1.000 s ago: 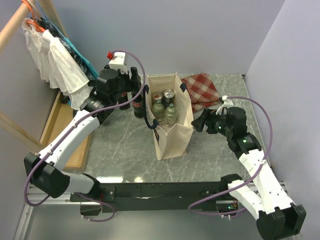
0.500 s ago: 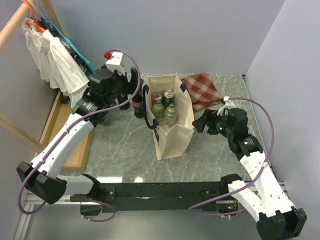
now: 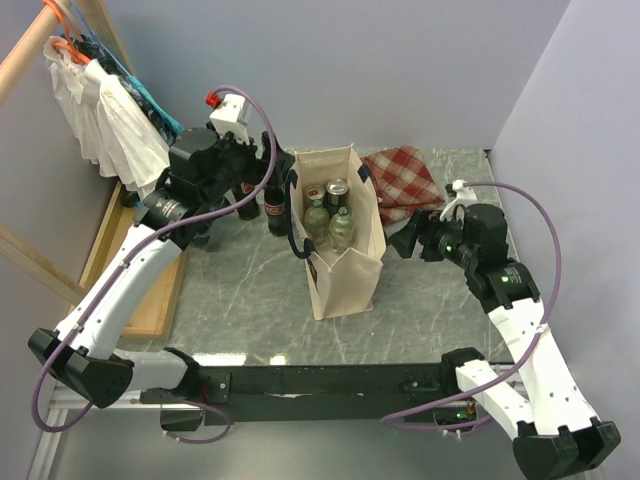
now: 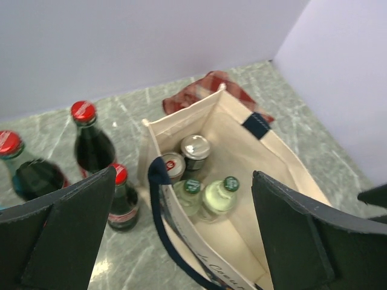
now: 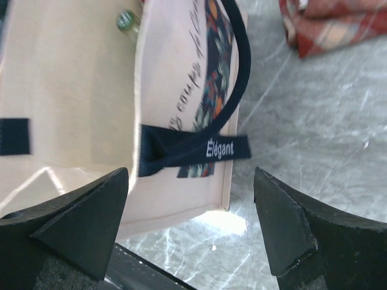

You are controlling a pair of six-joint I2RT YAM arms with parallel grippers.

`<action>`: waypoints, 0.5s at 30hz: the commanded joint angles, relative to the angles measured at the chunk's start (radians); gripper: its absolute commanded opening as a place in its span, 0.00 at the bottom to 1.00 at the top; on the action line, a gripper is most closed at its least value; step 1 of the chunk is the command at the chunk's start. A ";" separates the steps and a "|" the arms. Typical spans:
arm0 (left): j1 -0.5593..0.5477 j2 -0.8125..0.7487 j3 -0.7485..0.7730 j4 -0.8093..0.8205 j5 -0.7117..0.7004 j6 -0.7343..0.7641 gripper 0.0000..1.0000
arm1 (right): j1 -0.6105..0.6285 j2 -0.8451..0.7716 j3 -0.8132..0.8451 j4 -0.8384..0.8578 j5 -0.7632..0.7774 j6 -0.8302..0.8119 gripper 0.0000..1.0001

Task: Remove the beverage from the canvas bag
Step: Take out the drink from the canvas bag.

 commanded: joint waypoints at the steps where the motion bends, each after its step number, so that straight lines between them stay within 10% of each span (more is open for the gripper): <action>1: -0.004 0.009 0.069 0.007 0.100 -0.012 1.00 | 0.006 -0.016 0.093 -0.037 0.011 -0.013 0.90; 15: -0.004 0.095 0.092 -0.073 0.140 0.028 0.98 | 0.021 0.207 0.283 -0.033 -0.144 -0.002 0.93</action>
